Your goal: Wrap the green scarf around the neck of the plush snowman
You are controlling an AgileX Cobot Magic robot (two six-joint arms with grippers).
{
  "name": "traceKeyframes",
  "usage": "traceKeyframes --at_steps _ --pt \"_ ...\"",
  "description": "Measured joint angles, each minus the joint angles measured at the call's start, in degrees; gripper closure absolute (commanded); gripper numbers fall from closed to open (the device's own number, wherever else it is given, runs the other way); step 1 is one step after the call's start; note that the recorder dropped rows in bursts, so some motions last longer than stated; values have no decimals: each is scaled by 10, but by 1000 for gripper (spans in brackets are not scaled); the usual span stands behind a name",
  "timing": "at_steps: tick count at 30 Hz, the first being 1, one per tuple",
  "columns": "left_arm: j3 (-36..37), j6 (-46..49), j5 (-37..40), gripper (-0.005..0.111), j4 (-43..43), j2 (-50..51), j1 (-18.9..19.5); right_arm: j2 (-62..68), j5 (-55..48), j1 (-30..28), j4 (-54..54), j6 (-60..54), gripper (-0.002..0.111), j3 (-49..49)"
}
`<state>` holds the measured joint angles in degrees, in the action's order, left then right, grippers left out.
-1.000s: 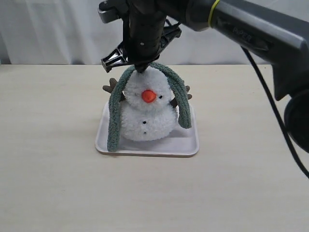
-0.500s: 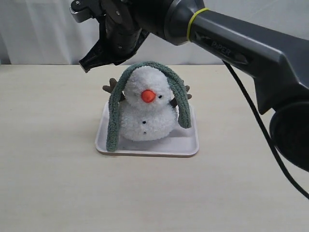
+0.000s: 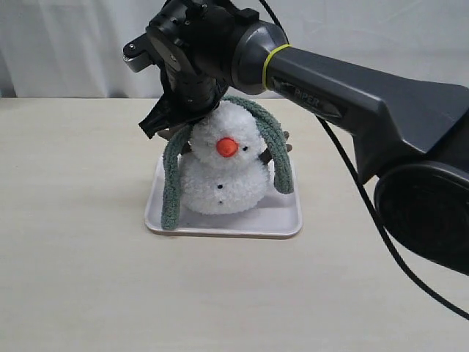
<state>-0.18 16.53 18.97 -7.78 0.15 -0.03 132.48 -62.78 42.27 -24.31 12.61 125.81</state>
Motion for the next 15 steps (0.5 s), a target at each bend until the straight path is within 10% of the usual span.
traceKeyframes --at_steps 15 --pt "0 0 0 107 0 0 0 23 -20 0 16 -14 104 1"
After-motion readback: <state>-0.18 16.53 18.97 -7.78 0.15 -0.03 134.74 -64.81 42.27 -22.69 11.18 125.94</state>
